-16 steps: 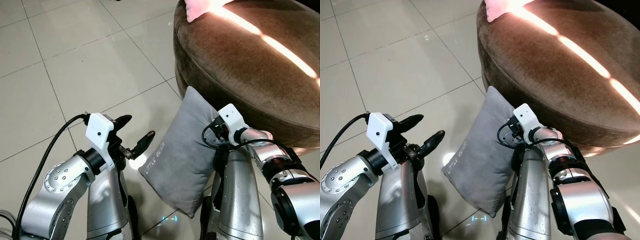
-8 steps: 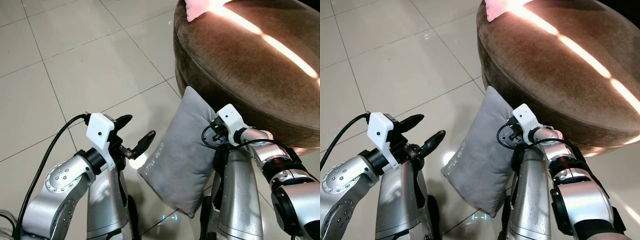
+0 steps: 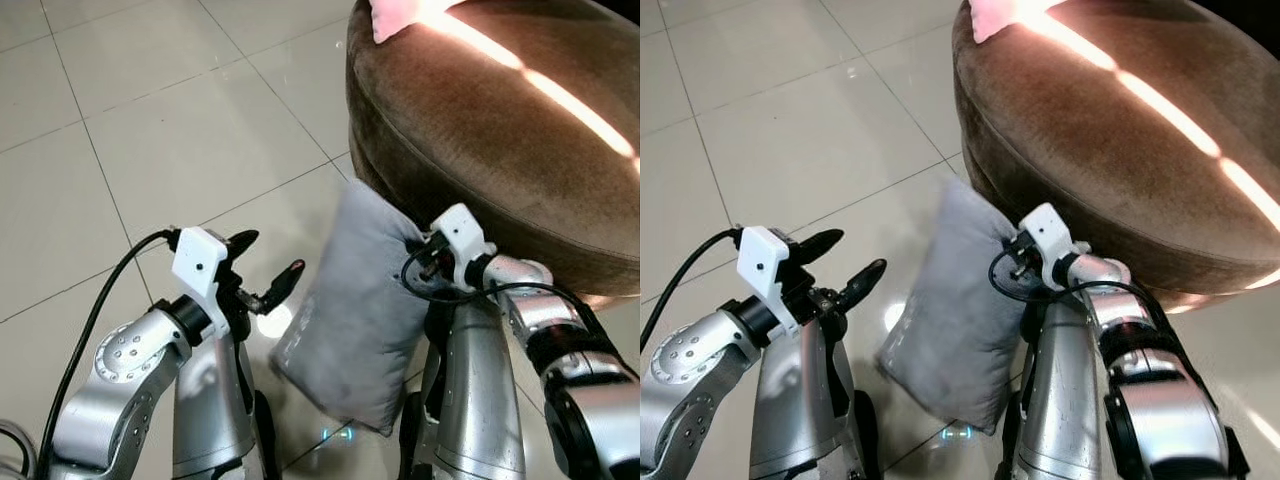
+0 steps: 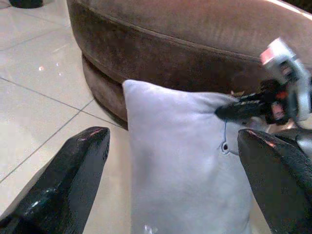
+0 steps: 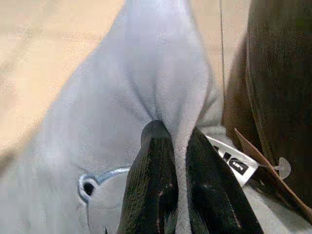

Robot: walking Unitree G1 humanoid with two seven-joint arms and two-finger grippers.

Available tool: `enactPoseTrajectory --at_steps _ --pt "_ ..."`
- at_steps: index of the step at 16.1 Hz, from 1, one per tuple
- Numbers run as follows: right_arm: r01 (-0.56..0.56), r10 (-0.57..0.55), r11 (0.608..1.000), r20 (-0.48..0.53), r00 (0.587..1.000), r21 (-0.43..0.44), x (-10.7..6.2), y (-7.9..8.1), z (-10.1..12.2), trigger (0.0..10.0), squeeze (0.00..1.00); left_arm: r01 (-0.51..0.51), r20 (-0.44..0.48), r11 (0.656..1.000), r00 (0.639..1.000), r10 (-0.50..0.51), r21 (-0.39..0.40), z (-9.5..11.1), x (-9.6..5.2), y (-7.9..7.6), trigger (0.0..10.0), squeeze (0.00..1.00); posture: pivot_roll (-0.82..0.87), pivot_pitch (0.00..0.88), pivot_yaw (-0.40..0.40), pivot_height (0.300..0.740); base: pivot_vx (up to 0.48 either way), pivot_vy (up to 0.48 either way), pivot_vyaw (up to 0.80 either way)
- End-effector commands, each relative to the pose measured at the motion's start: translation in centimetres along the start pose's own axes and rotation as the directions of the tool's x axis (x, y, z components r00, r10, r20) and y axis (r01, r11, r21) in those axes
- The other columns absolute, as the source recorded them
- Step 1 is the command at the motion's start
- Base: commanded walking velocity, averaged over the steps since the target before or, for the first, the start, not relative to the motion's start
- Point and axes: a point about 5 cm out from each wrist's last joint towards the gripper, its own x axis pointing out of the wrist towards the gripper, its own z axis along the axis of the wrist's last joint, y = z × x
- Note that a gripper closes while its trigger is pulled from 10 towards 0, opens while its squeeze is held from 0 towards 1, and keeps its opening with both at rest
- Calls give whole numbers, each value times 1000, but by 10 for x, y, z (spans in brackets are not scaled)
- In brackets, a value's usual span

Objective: Move the pillow to the sofa from floor

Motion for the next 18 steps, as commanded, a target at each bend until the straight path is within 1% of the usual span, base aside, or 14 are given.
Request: enactPoseTrajectory --at_steps 1,2,3,5,7,8,9,10,11,12,13,14,16,18 --pt "-15 15 1000 107 994 3 -3 -2 18 0 0 -20 -10 1000 1000 20 5 -5 -3 3 10000 0 101 132 27 369 0 0 0" --pt "-24 20 1000 203 979 16 -10 0 35 0 0 -28 -12 1000 1000 28 1 -10 -2 4 10000 0 74 109 27 369 0 0 0" --pt "-25 19 999 228 974 22 -13 1 39 0 0 -31 -12 1000 999 31 1 -11 -1 4 10000 0 74 109 27 369 0 0 0" --pt "0 -39 996 411 911 94 -41 7 78 0 0 -29 12 1000 1000 29 -7 -11 2 -1 10000 0 43 76 24 369 0 0 0" --pt "40 -127 984 527 840 174 -60 3 109 0 0 -20 48 1000 999 21 -16 -6 8 -6 10000 0 42 69 21 369 0 0 0" --pt "57 -164 978 575 802 200 -66 1 123 0 0 -20 63 1000 998 21 -20 -4 11 -8 10000 0 44 64 23 369 0 0 0" --pt "100 -201 975 603 772 198 -69 0 133 0 0 -22 69 1000 997 23 -21 -3 13 -9 10000 0 41 58 25 369 0 0 0" --pt "141 -253 963 590 767 229 -69 -2 143 10000 0 -24 76 1000 997 25 -13 -2 15 -8 10000 0 41 56 26 369 0 0 0" --pt "130 -255 963 648 718 236 -74 1 157 10000 0 -31 82 999 996 30 13 0 17 -6 10000 0 43 59 23 369 0 0 0" --pt "117 -268 957 652 709 266 -75 2 162 10000 0 -41 87 999 996 38 36 2 19 -5 10000 0 44 60 21 369 0 0 0" --pt "125 -275 956 666 694 265 -77 8 167 10000 0 -72 110 997 992 67 40 8 20 -2 10000 0 44 59 15 369 0 0 0" --pt "134 -281 956 678 679 262 -78 14 172 10000 0 -110 135 993 986 102 47 14 20 2 10000 0 44 59 14 379 0 0 0" --pt "139 -341 931 670 659 337 -77 15 175 10000 0 -157 171 986 975 146 57 24 23 6 10000 0 46 65 5 399 0 0 0" --pt "157 -379 915 658 651 372 -75 15 175 10000 0 -171 188 983 970 156 66 28 24 7 10000 0 43 62 2 419 0 0 0"
